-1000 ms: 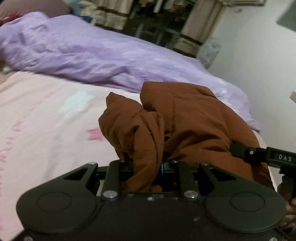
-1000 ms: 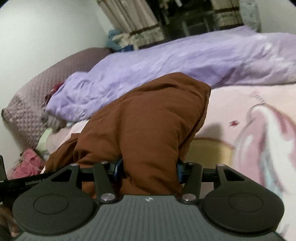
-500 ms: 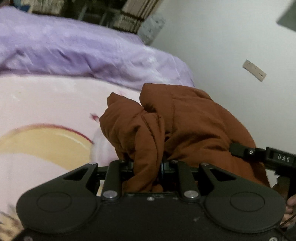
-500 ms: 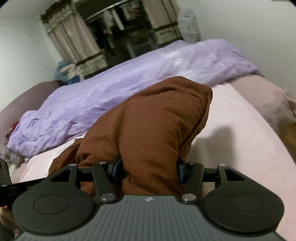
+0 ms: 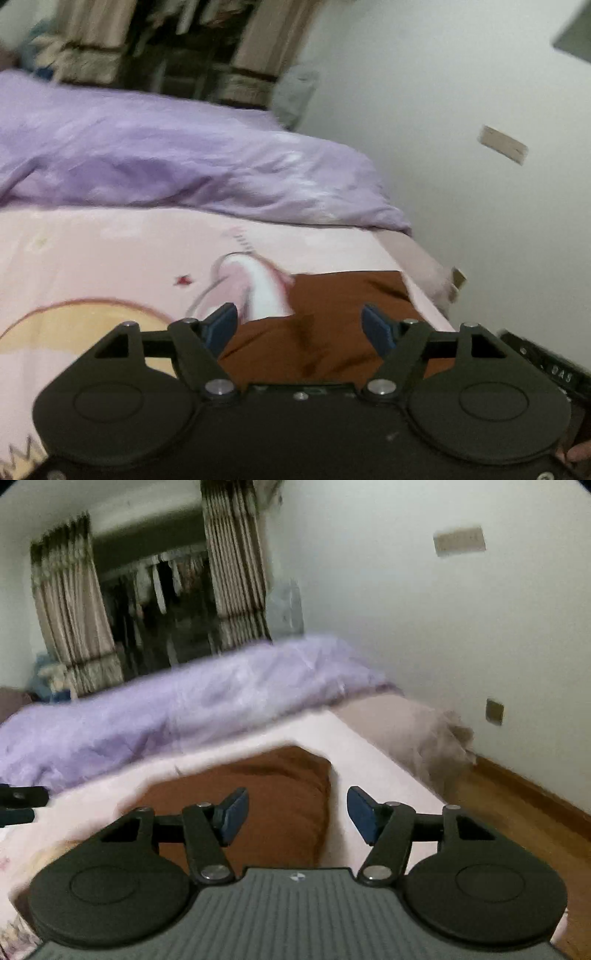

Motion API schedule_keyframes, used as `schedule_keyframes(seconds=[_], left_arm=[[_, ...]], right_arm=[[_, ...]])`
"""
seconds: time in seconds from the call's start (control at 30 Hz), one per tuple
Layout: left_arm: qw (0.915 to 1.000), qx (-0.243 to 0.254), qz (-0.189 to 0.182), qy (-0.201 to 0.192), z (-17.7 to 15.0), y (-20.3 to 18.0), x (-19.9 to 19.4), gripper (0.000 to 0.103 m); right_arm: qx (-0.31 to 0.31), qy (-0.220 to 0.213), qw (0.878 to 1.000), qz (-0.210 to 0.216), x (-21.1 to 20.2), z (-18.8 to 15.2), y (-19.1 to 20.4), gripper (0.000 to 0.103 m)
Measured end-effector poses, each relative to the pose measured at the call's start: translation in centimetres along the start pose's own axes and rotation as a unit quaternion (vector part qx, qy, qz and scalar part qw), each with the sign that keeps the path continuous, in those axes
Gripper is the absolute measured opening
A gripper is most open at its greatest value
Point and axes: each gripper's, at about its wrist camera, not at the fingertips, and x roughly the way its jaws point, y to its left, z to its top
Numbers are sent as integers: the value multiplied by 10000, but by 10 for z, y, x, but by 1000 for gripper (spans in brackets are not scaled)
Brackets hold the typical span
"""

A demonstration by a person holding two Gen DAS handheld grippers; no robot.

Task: Fold large clothes
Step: 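Lay the folded bundle down on the sheet and open both tools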

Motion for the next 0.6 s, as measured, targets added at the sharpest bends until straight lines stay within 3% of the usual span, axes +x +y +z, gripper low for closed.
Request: schedule_keyframes(seconds=[0.07,0.13,0.17,0.2,0.27,0.47,0.53,0.6], left_arm=[[9994,298,56,184,-14,-16,19,76],[9947,800,318,568,-46,-34,54,78],[9909,1023,529,691,-61,-36,71,80],[9863,1251,832,679,-82,-36,88,84],[9857,1324,993,313,-103,-42,100,90],[9908,1015,843,301,-71,-52,38,87],[9928,965,668,243,-74,-53,17,87],[9909,1057,822,98,-89,-52,-13,88]], right_arm=[[-123,277,9995,117,18,-7,19,58],[-239,824,9962,-165,51,-29,26,52],[-215,977,9947,-237,71,-48,27,54],[-307,904,9950,-279,80,-63,25,55],[-509,497,9968,-364,77,-80,29,55],[-47,491,9967,-652,18,-50,40,52],[83,448,9965,-700,-2,-49,33,50],[49,528,9961,-708,-9,-57,30,49]])
